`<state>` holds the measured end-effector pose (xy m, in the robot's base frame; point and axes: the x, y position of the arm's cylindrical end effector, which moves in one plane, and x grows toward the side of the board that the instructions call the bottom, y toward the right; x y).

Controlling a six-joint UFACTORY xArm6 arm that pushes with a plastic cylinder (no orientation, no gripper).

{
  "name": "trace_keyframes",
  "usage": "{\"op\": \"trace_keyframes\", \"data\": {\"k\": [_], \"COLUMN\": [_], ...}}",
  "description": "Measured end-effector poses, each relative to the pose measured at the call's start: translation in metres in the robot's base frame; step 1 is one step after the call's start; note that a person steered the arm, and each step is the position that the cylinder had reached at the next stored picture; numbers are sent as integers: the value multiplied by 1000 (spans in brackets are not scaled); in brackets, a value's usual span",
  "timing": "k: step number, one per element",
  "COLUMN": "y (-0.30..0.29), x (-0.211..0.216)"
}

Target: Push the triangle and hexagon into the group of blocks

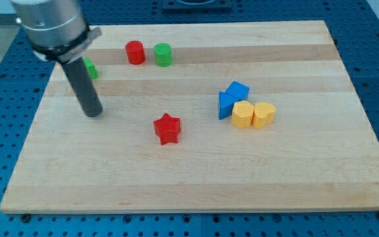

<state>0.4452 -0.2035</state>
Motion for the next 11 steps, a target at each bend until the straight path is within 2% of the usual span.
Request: {"op": "trace_keyframes", "data": {"k": [2,3,4,7,9,10,11], "y": [-61,-100,-102,-49,34,39,32], "x": [0,-26,-56,-100,-107,-109,-69]}}
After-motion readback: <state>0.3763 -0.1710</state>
